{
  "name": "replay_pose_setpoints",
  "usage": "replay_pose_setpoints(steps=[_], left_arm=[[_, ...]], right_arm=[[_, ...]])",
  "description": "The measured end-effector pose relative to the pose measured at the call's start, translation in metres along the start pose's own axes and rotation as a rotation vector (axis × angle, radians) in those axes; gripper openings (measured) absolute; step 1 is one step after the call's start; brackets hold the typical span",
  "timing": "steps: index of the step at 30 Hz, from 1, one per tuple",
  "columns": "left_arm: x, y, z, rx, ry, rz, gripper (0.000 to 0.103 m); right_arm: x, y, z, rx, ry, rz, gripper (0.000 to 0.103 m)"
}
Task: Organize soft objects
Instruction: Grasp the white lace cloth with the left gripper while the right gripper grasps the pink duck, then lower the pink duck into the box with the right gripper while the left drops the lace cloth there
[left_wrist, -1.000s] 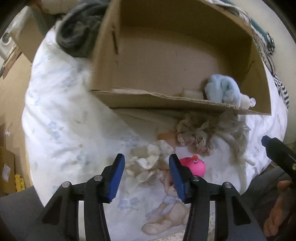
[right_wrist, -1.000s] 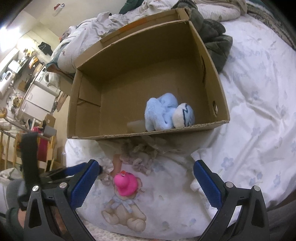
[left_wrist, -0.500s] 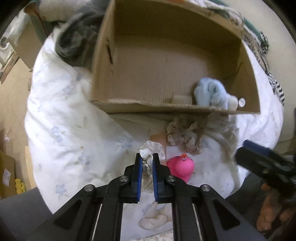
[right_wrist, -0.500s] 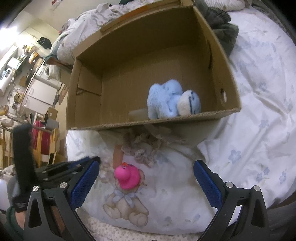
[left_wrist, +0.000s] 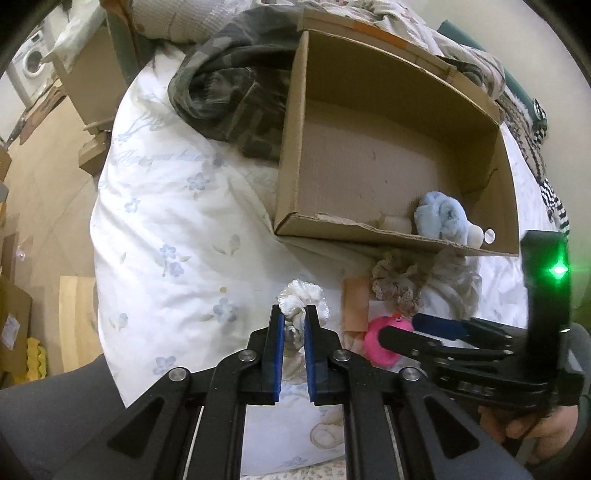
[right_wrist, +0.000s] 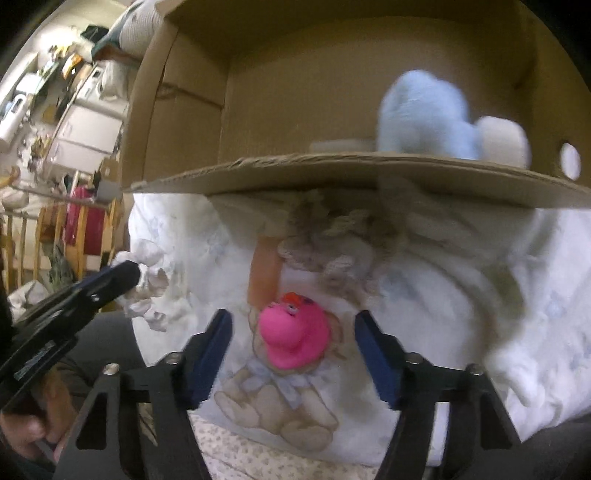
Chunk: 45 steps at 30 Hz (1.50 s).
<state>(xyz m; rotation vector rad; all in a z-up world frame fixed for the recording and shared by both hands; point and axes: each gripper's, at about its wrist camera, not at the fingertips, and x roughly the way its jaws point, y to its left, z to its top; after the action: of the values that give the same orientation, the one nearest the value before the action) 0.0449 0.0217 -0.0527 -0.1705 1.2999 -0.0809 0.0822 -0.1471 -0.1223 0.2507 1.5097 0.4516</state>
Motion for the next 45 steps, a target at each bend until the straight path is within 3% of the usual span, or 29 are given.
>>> replay_pose_setpoints(steps=[2,3,8,9,15,22,29,37,45], left_arm=[[0.002,-0.003,-0.001,0.000,-0.003,0.005,0.009],[0.003,-0.004,-0.001,0.003,-0.004,0.009,0.009],[0.004,-0.002,0.000,0.007,-0.005,0.029,0.009],[0.005,-0.002,0.000,0.008,-0.005,0.032,0.009],[0.000,-0.005,0.000,0.010,-0.027,0.033,0.009],[-0.041,-0.021,0.015,0.033,-0.133,0.004,0.009],[-0.074,-0.035,0.040,0.064,-0.222,-0.010,0.009],[-0.069,-0.042,0.074,0.082,-0.248,0.013,0.009],[-0.036,-0.041,0.079,0.091,-0.274,0.013,0.009]], right_arm=[[0.007,0.001,0.000,-0.007,0.022,-0.021,0.054],[0.010,0.001,-0.001,-0.010,0.033,-0.033,0.040],[-0.001,0.005,-0.006,-0.043,0.010,-0.036,0.038],[-0.005,0.006,-0.008,-0.044,0.001,-0.027,0.028],[-0.025,0.001,-0.014,-0.039,-0.044,-0.001,0.029],[-0.080,-0.013,-0.018,0.012,-0.164,0.105,0.029],[-0.135,-0.011,-0.007,-0.049,-0.320,0.088,0.029],[-0.146,-0.030,0.022,-0.007,-0.416,0.098,0.029],[-0.116,-0.045,0.035,0.072,-0.389,0.054,0.029]])
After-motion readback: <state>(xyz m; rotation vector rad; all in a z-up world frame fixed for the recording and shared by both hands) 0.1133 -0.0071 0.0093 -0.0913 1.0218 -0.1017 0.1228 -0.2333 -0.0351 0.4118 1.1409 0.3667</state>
